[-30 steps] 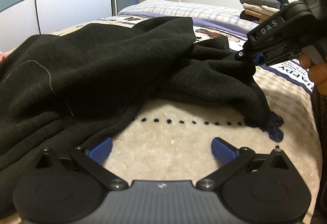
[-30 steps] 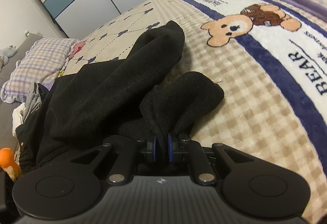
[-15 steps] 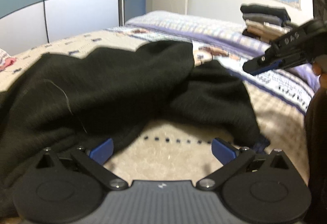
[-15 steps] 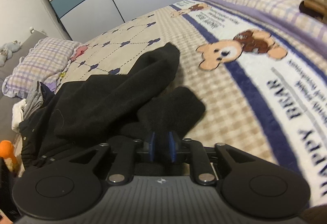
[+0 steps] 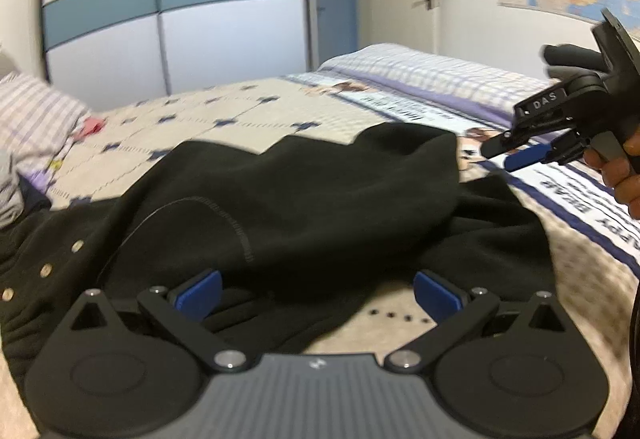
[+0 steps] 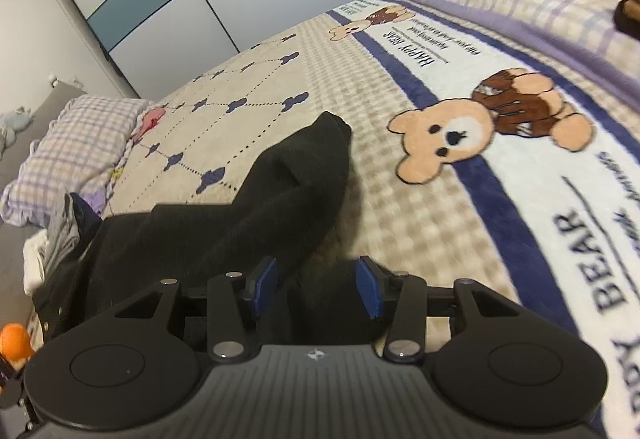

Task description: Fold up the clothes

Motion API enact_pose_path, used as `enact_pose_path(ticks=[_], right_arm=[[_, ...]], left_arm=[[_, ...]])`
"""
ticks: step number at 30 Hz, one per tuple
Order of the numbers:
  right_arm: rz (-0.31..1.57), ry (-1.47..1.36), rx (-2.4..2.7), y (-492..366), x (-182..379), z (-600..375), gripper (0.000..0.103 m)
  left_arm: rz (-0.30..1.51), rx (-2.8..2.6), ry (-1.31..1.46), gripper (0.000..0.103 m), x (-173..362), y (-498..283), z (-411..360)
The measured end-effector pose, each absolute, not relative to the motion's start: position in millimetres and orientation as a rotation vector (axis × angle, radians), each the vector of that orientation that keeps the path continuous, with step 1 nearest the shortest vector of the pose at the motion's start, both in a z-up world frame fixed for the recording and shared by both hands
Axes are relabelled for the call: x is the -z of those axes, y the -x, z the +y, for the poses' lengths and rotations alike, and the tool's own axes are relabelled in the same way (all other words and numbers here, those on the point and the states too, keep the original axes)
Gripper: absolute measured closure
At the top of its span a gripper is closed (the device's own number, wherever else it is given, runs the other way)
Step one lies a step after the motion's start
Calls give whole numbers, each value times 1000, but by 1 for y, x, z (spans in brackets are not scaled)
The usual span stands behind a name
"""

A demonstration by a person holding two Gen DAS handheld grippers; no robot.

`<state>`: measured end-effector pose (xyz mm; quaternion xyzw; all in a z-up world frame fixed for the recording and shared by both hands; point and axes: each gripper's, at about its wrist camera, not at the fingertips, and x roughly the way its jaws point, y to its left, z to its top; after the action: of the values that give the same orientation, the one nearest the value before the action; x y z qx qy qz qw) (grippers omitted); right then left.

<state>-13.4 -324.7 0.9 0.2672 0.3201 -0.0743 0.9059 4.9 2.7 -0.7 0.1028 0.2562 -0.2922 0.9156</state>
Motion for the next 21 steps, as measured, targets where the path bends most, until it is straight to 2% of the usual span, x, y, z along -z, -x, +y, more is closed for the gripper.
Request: enact_pose_path(ticks=[7,16,21], right_arm=[[699,-692,177,4,19,-349,56],[791,-755,172,-4,28,-360,56],[829,-670,112,11,23,-360,56]], left_arm=[[561,630,-168,1,0,-21,-2],[560,830,-194,1,-21,-41,-79],[593,918,-220,1,-23,-65,-130]])
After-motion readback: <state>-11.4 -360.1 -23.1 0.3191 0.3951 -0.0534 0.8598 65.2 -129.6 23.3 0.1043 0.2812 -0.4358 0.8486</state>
